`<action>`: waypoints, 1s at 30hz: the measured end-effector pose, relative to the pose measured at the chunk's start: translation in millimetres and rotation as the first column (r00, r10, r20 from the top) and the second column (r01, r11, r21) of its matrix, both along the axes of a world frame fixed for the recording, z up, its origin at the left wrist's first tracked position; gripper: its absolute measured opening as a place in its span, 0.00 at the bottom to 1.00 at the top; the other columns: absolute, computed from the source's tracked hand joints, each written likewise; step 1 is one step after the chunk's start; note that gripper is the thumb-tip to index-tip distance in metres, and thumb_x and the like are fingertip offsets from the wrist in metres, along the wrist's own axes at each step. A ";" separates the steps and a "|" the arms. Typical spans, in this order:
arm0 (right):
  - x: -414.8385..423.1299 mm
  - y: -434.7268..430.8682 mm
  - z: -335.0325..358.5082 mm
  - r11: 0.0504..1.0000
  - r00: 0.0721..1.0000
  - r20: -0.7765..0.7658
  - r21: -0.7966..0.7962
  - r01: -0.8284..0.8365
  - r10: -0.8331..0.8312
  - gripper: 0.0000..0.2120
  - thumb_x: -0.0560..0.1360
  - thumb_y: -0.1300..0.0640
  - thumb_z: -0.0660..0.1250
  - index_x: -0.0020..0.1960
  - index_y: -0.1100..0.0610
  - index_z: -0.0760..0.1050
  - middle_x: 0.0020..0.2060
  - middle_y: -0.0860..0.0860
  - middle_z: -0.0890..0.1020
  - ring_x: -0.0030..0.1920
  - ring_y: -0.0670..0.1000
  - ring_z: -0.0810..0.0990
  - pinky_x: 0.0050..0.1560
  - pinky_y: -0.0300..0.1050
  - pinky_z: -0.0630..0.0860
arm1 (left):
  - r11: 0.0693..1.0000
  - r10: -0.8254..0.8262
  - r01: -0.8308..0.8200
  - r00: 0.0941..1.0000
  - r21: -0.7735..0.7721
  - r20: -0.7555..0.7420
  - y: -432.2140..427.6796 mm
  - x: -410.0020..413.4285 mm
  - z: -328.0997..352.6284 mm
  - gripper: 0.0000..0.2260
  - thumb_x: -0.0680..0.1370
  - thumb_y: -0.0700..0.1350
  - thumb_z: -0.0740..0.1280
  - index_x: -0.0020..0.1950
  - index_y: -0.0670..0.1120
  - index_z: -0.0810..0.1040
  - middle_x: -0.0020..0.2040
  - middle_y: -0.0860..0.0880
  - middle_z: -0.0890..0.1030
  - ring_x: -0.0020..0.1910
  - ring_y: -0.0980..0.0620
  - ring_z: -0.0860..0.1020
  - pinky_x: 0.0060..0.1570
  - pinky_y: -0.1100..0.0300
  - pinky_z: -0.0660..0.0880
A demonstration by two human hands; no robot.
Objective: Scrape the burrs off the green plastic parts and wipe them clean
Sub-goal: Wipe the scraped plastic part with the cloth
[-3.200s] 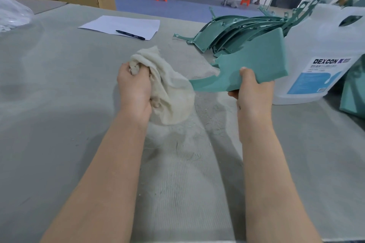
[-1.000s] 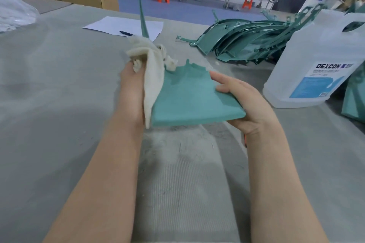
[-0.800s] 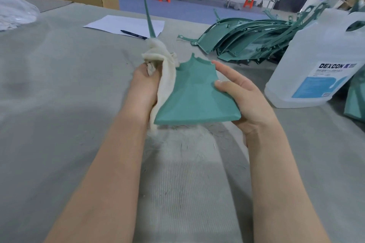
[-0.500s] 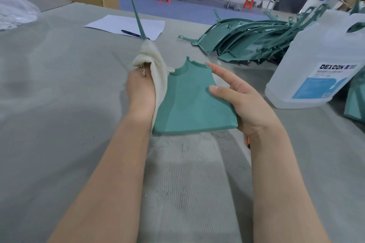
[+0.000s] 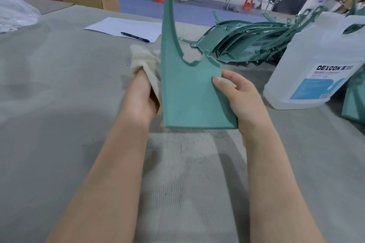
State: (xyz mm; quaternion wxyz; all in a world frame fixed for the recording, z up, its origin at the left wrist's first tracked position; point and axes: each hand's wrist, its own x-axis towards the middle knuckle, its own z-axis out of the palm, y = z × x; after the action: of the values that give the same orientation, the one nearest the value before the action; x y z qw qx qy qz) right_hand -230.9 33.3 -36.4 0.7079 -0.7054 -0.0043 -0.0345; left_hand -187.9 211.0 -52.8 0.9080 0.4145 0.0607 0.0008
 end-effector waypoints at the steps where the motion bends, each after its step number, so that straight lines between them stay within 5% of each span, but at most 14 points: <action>1: 1.3 -0.7 -1.2 0.998 1.000 0.000 -0.055 0.014 -0.014 0.09 0.78 0.55 0.68 0.57 0.52 0.78 0.41 0.50 0.87 0.38 0.49 0.86 0.38 0.44 0.82 | 0.997 -0.079 0.079 0.997 -0.006 0.026 -3.1 -5.6 6.4 0.17 0.81 0.55 0.58 0.57 0.44 0.79 0.51 0.46 0.83 0.49 0.48 0.82 0.51 0.54 0.80; 5: 4.3 -2.7 -4.3 0.999 0.995 -0.100 -0.039 -0.024 0.020 0.06 0.78 0.55 0.68 0.53 0.53 0.80 0.40 0.50 0.87 0.37 0.49 0.85 0.35 0.42 0.81 | 0.980 -0.199 0.200 0.973 0.003 0.112 -4.1 -17.9 14.4 0.21 0.82 0.53 0.55 0.68 0.42 0.73 0.63 0.42 0.78 0.60 0.44 0.78 0.57 0.49 0.78; 10: 4.5 -5.1 -5.2 0.996 0.975 -0.206 0.004 -0.089 0.088 0.04 0.77 0.56 0.69 0.44 0.52 0.81 0.37 0.49 0.86 0.33 0.47 0.84 0.30 0.38 0.78 | 0.972 -0.165 0.136 0.976 0.194 0.141 -7.7 -22.2 14.4 0.11 0.82 0.35 0.56 0.60 0.42 0.75 0.59 0.40 0.76 0.57 0.43 0.73 0.66 0.45 0.68; 15: 7.1 -1.9 -7.4 0.996 0.976 -0.210 -0.059 -0.064 0.050 0.03 0.77 0.54 0.69 0.45 0.52 0.80 0.35 0.47 0.86 0.31 0.45 0.83 0.29 0.37 0.77 | 0.950 -0.086 0.038 0.986 0.309 0.143 -11.3 -24.4 16.0 0.11 0.81 0.38 0.61 0.62 0.38 0.75 0.49 0.44 0.81 0.46 0.48 0.79 0.45 0.55 0.79; 20: 7.9 3.5 -7.3 0.996 0.994 -0.105 -0.079 -0.038 0.030 0.02 0.78 0.56 0.68 0.50 0.51 0.78 0.37 0.49 0.86 0.33 0.47 0.84 0.33 0.40 0.79 | 0.954 -0.038 -0.001 0.992 0.301 0.122 -8.3 -30.7 16.3 0.05 0.80 0.40 0.62 0.47 0.43 0.77 0.32 0.52 0.82 0.30 0.56 0.80 0.30 0.65 0.76; 23: 8.4 1.4 -4.7 0.995 0.997 0.028 -0.068 0.068 -0.066 0.04 0.78 0.56 0.68 0.50 0.48 0.77 0.35 0.47 0.86 0.35 0.47 0.85 0.36 0.42 0.82 | 0.969 -0.091 0.089 0.996 0.229 -0.001 -4.8 -34.4 10.1 0.12 0.80 0.44 0.62 0.41 0.42 0.81 0.32 0.51 0.83 0.31 0.54 0.81 0.29 0.64 0.78; 24: 9.1 0.5 -4.0 0.989 0.989 0.071 -0.062 0.131 -0.126 0.04 0.78 0.55 0.68 0.51 0.48 0.76 0.34 0.44 0.85 0.35 0.45 0.85 0.36 0.40 0.81 | 0.973 -0.183 0.190 0.981 0.132 -0.058 -0.2 -37.7 2.7 0.15 0.81 0.45 0.62 0.43 0.38 0.83 0.33 0.52 0.84 0.34 0.54 0.82 0.34 0.62 0.79; 26: 11.4 -3.4 -4.7 0.968 0.963 0.135 -0.058 0.244 -0.234 0.04 0.78 0.54 0.67 0.52 0.46 0.75 0.31 0.38 0.83 0.34 0.40 0.83 0.34 0.35 0.79 | 0.992 -0.128 0.120 0.961 -0.051 -0.246 13.8 -38.0 -8.2 0.17 0.83 0.40 0.57 0.54 0.27 0.77 0.29 0.59 0.81 0.31 0.60 0.81 0.37 0.61 0.77; 28: 12.7 -5.5 -6.7 0.947 0.942 0.148 -0.073 0.313 -0.300 0.05 0.78 0.52 0.66 0.53 0.46 0.74 0.30 0.36 0.82 0.34 0.39 0.82 0.37 0.35 0.79 | 0.970 -0.228 0.234 0.969 0.067 -0.092 5.5 -32.7 4.1 0.16 0.84 0.43 0.53 0.61 0.34 0.75 0.36 0.54 0.83 0.29 0.60 0.81 0.36 0.60 0.79; 30: 14.4 -5.3 -8.9 0.923 0.923 0.174 -0.122 0.365 -0.342 0.06 0.79 0.52 0.66 0.55 0.47 0.73 0.31 0.36 0.81 0.33 0.36 0.80 0.38 0.33 0.78 | 0.982 -0.109 0.126 0.987 0.140 -0.119 -7.1 -14.5 14.9 0.17 0.83 0.49 0.54 0.62 0.41 0.75 0.59 0.44 0.81 0.49 0.49 0.83 0.52 0.46 0.79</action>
State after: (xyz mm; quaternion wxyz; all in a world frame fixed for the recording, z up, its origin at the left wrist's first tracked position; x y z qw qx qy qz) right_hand -216.5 28.0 -45.4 0.6319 -0.7417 0.0677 -0.2142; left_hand -202.4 203.9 -37.9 0.8688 0.4824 0.0863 -0.0715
